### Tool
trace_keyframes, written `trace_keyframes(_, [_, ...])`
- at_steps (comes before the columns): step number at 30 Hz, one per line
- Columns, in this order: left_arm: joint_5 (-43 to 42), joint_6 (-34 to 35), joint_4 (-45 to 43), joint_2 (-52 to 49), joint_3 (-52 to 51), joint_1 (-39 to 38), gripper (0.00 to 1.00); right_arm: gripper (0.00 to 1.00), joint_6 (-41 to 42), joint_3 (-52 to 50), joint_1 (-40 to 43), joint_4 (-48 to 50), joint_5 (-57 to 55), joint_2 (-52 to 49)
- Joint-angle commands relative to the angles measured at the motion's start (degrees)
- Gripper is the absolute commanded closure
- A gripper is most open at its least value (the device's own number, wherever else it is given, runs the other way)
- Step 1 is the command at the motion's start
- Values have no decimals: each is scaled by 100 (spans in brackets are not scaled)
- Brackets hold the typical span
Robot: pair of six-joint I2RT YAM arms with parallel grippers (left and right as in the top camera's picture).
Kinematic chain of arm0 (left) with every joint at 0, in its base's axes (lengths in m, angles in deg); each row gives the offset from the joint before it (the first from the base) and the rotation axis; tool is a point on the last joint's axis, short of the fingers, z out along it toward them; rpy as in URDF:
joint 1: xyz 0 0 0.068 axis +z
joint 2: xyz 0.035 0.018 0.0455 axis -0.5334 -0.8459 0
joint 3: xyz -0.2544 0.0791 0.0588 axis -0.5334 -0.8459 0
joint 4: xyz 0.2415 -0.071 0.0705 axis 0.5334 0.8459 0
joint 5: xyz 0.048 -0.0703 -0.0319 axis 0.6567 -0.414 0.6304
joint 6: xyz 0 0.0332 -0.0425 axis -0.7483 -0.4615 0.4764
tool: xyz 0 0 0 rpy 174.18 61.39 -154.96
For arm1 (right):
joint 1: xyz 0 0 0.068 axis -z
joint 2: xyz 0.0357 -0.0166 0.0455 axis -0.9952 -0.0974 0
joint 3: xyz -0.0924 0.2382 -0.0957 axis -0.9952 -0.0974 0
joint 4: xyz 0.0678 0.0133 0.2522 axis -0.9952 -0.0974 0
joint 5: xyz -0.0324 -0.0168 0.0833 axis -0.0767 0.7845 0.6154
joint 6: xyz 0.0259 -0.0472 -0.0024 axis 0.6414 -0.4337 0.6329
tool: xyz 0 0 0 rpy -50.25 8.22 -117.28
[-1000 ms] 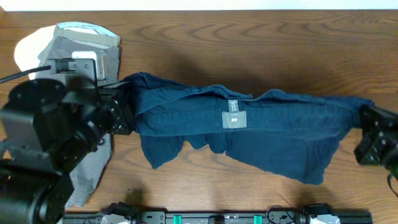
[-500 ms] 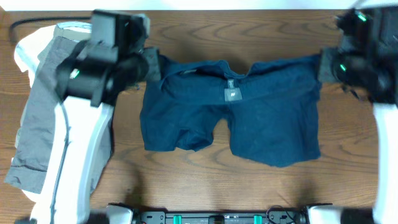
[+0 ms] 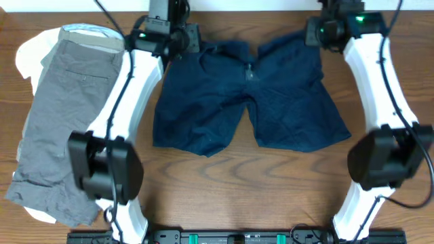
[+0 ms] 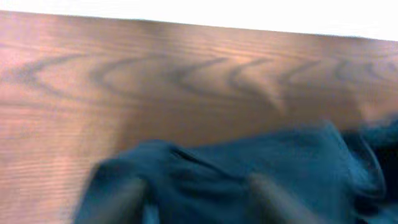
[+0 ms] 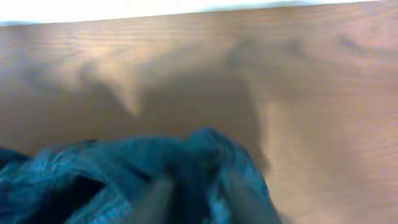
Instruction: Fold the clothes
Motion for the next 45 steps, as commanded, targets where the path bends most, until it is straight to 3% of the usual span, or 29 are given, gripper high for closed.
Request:
trace_keyframes(1, [44,-205,-304,-302,37,61,2,3,39,46,83,393,389,-170])
trace_keyframes(5, [46,-208,-284,-258,37,162,2,1,129,72,83,544,474,-116])
trace_keyframes(11, [42,-201,197,240,37,330,2,1,120,74,85,-63,474,273])
trace_keyframes(22, [42,-352,2507,752,35,330,2,1,70,4,90,-2387,472,516])
trace_keyframes(26, [42,-352,3331,745,-122,310,2,1,-31,-234,70,-2796,474,516])
trace_keyframes(33, [42,-348,3283,745,-1073,315,2,6,-28,-1335,72,-2500,476,516])
trace_keyframes(36, [42,-348,2951,745,-1576,315,2,18,-28,-1928,61,-2109,647,516])
trace_keyframes(38, [42,-326,2719,745,-1873,315,10,41,-28,-2306,50,-1794,769,516])
trace_keyframes(39, [42,-326,2597,745,-2020,315,27,64,-28,-2507,39,-1613,859,516])
trace_keyframes(40, [42,-326,2505,745,-2133,313,72,92,-28,-2719,24,-1429,946,516])
trace_keyframes(41, [42,-326,2406,745,-2256,310,94,99,-24,-2900,9,-1285,1001,516])
trace_keyframes(45, [44,-192,2070,739,-2634,310,94,99,92,-3545,-52,-748,1093,516])
